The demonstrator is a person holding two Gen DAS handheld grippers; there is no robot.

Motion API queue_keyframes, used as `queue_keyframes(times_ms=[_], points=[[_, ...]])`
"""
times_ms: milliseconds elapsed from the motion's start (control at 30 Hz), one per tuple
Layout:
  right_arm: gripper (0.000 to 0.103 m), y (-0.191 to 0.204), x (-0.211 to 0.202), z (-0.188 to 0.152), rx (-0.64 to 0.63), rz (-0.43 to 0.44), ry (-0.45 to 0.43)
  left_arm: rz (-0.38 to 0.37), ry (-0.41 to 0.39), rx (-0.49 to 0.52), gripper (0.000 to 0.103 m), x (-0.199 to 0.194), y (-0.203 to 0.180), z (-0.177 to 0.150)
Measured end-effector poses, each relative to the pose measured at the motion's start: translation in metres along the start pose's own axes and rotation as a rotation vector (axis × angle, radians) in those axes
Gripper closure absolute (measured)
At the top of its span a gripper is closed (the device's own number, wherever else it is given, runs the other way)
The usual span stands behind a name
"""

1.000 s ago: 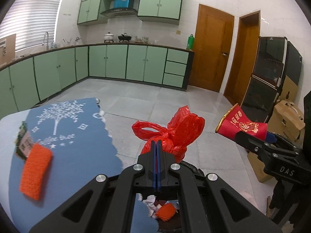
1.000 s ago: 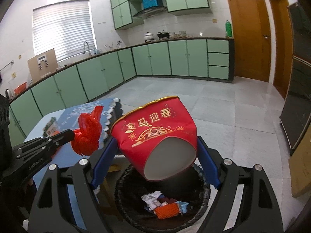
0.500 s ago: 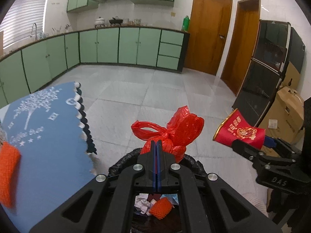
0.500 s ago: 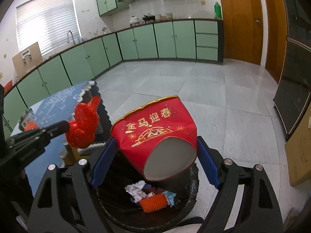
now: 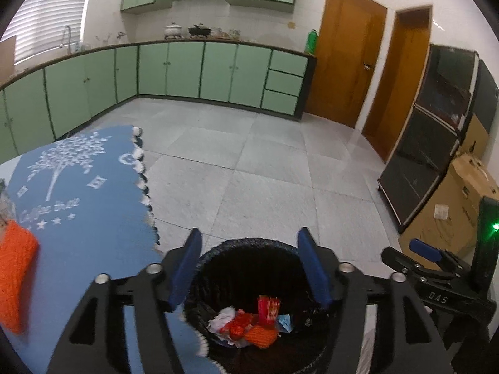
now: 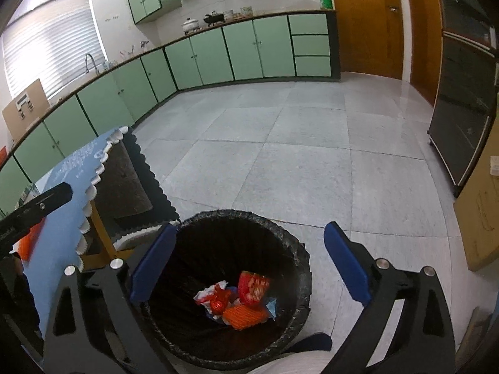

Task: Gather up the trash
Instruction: 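Move both tools back toward the orange mesh pad on the table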

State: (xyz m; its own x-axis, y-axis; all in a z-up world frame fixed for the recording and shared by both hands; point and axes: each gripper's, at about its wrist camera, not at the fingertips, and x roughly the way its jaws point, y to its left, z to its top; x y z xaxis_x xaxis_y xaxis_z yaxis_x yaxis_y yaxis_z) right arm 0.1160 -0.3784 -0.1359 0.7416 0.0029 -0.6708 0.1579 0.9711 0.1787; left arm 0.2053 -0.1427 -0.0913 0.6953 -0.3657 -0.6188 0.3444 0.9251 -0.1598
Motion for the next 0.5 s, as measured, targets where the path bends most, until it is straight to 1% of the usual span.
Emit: queue_keyframes(times_ms=[100,200,300,500], points=[[0.008,0.008,-0.014,0.003,0.007,0.005,-0.028,0.026,-0.029,-0.020,0.025,-0.019,0.011,0.001],[0.008,0.019,-0.027,0.007,0.007,0.019,-0.056,0.061,-0.058,-0.029,0.020,-0.038,0.023,0.001],[0.008,0.033,-0.039,0.013,-0.005,0.045,-0.082,0.094,-0.080,-0.046,0.018,-0.057,0.037,0.003],[0.008,0.077,-0.056,0.022,-0.059,0.104,-0.124,0.178,-0.121,-0.073,0.016,-0.098,0.076,-0.002]])
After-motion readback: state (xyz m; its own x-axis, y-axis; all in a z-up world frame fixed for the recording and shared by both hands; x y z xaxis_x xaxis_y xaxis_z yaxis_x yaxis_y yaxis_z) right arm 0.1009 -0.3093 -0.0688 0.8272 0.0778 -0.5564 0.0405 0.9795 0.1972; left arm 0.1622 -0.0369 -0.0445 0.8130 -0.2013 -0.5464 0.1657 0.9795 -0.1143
